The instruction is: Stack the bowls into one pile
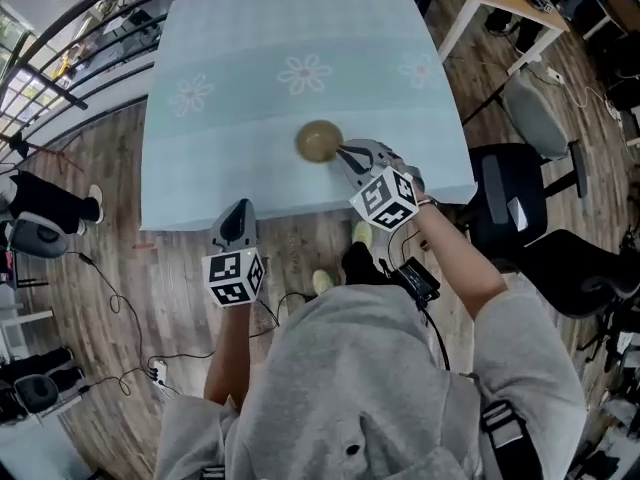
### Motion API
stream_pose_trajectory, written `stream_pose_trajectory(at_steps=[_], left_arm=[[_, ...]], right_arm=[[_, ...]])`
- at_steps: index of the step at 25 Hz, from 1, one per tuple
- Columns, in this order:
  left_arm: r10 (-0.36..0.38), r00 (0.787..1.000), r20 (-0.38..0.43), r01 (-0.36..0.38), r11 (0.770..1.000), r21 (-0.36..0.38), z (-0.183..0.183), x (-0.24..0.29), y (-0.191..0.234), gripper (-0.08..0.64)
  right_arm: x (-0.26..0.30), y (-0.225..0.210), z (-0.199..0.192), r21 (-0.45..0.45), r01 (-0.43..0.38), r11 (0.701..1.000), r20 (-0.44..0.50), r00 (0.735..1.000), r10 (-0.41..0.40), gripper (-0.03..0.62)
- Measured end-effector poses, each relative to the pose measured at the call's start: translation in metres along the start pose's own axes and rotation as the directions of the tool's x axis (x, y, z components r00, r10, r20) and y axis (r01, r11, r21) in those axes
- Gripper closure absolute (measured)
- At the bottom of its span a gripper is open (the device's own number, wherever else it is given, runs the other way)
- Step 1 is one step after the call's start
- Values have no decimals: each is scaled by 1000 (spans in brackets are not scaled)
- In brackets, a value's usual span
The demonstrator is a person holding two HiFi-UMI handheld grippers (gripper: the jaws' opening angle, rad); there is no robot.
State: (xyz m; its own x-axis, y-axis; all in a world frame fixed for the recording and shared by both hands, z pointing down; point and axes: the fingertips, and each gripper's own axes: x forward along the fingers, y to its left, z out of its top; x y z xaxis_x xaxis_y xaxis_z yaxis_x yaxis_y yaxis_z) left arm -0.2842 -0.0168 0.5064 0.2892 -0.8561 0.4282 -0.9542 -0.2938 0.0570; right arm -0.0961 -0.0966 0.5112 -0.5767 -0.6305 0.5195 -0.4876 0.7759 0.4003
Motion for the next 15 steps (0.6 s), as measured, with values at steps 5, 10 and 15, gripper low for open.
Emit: stream_pose_trajectory(at_steps=[5, 10, 15], left_arm=[[-71, 997, 39, 72, 997, -11, 12, -19, -20, 541], [-130, 987, 92, 133, 991, -24, 22, -44, -41, 541], [-132, 985, 108, 131, 991, 18, 24, -72, -61, 541]], right_arm=[[-108, -19, 28, 390, 81, 917, 152, 977, -151, 558], [-185, -22, 32, 627, 158, 763, 187, 920, -344, 561], [-224, -10, 19, 686, 214, 696, 153, 892, -425, 561]])
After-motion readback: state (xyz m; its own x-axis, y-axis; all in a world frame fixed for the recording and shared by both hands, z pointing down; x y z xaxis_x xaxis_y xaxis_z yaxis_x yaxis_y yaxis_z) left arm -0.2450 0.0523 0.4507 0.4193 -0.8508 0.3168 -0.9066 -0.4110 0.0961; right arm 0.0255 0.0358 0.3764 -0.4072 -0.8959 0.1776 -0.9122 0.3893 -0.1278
